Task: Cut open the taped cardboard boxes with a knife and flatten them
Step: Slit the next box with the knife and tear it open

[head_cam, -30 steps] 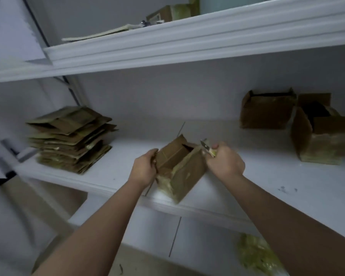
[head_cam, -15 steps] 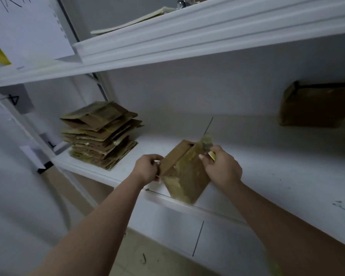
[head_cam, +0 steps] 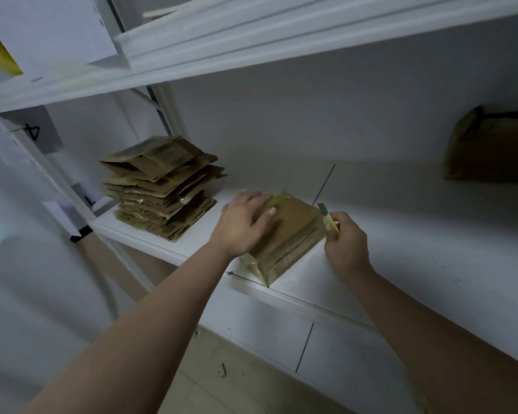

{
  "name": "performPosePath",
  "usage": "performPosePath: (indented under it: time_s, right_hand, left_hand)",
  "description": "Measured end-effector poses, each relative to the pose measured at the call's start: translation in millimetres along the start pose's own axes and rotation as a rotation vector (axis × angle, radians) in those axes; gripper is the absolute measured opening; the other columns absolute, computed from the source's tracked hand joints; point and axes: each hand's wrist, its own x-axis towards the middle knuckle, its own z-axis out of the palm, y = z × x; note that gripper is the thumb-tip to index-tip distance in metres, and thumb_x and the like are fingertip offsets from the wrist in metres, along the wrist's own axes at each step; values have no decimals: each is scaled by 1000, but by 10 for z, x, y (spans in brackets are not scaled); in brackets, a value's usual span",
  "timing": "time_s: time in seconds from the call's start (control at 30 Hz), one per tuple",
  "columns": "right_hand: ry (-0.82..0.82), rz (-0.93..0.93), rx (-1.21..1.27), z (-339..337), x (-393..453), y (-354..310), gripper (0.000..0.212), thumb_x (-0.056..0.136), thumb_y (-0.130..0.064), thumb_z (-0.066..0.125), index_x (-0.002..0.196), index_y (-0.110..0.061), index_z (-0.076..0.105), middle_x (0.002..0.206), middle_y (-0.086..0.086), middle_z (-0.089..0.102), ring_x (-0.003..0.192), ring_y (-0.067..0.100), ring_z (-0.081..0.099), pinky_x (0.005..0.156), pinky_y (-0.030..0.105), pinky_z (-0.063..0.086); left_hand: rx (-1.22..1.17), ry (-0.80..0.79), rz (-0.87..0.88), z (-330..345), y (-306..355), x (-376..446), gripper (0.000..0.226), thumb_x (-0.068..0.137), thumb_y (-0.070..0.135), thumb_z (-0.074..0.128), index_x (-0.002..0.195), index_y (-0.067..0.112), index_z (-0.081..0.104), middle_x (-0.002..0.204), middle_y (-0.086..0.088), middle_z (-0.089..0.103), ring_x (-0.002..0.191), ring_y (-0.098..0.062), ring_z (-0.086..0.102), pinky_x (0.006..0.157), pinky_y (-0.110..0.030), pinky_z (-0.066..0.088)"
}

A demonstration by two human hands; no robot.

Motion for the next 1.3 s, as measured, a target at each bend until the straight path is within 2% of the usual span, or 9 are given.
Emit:
performPosePath:
  time_s: [0.07,0.13,0.37,0.6,0.7,0.8,1.0,1.13,1.3]
  right_hand:
    - [6,68,-30,1,-94,135,22,94,-17,48,114,-17,57,95,12,65,88,36,60,73,38,50]
    - [-29,156,-25,28,-170,268,22,96,-26,47,114,-19,57,97,13,67,92,35,61,78,40,51]
    - [-16,300,225,138,-186,277,13,92,-13,46,94,-10,59,63,2,60,75,28,61,70,33,45]
    - [33,334,283,291,-139,173,18,94,-6,43,102,-1,58,70,13,67,74,26,60,71,30,48]
    - [78,377,318,356,-110,134,19,94,-5,43,104,-1,58,83,19,70,82,28,63,64,23,37]
    - [117,410,319,441,-43,125,21,92,-6,43,104,-2,59,94,20,69,93,32,63,75,28,46]
    - [70,400,198,494,143,140,22,83,-4,47,96,0,65,93,18,69,90,37,63,80,40,52]
    - [-7,412,158,378,347,145,19,78,0,51,86,2,68,86,21,68,84,38,64,70,33,49]
    - [-108,399,129,336,303,153,19,78,-1,50,83,3,68,84,23,68,82,39,65,72,35,52]
  left_hand:
    - [173,-230,-24,238,7,-5,50,100,54,22,149,42,26,161,6,13,149,-27,2,115,-59,3]
    - [179,-324,-96,394,-61,-29,47,101,54,14,147,52,16,162,12,3,149,-26,-5,114,-62,-1]
    - [129,-313,-121,459,-114,-41,45,99,58,11,144,57,14,161,16,3,149,-23,-2,114,-58,-1]
    - [123,-285,-130,469,-100,-65,45,99,58,12,144,58,14,161,17,4,149,-22,2,114,-53,6]
    - [110,-290,-156,470,-70,-61,45,100,57,14,144,57,14,161,18,3,149,-22,5,113,-50,10]
    - [113,-294,-163,461,-41,-71,45,100,56,14,145,56,14,161,18,2,148,-23,6,114,-50,10]
    - [16,-312,-163,449,63,-63,45,102,51,20,147,50,19,162,12,1,147,-27,13,117,-48,14]
    - [-107,-344,-81,442,72,-138,46,104,42,27,150,39,23,162,2,-1,145,-27,23,117,-38,22]
    - [-7,-375,-100,497,123,-138,48,104,42,20,152,39,14,162,1,-5,149,-31,-1,120,-42,7]
